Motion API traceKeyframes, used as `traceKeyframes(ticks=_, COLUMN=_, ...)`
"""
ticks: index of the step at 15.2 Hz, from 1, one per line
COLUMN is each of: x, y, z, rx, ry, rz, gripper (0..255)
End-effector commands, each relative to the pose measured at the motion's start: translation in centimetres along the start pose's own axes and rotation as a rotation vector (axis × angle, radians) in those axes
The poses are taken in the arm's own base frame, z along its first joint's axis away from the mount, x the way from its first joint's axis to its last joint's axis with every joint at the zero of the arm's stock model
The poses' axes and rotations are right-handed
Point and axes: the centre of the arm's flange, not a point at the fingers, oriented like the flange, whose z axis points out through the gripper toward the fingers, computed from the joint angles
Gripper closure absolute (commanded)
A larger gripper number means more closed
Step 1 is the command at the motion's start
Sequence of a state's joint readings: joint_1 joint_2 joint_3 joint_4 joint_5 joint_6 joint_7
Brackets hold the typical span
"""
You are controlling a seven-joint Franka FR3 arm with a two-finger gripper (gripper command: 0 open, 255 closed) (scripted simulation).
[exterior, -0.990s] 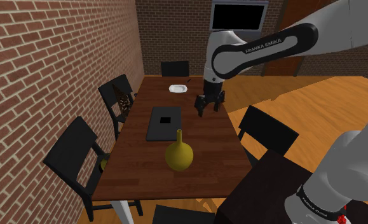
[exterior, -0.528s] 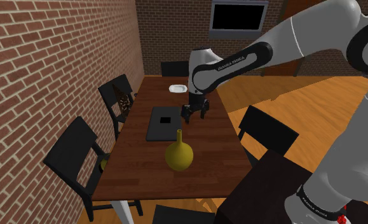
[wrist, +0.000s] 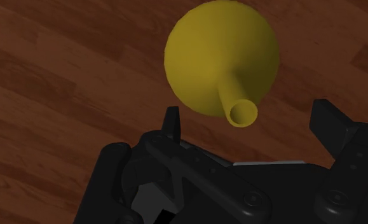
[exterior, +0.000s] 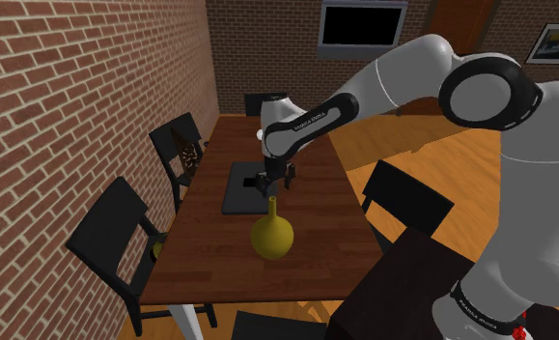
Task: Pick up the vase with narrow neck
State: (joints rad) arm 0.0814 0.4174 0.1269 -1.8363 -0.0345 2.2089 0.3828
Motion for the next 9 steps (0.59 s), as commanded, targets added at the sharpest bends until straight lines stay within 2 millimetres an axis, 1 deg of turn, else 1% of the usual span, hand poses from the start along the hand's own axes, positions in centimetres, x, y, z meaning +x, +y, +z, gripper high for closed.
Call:
traceKeyframes(ticks=1, x=1.5, y=-0.6, z=1.5, rx=-0.007, ry=-0.003, rz=0.000, gripper=0)
traceKeyframes(ticks=9, x=1.7, y=-0.6, z=5.5, rx=-0.007, ry=-0.003, rz=0.000, gripper=0)
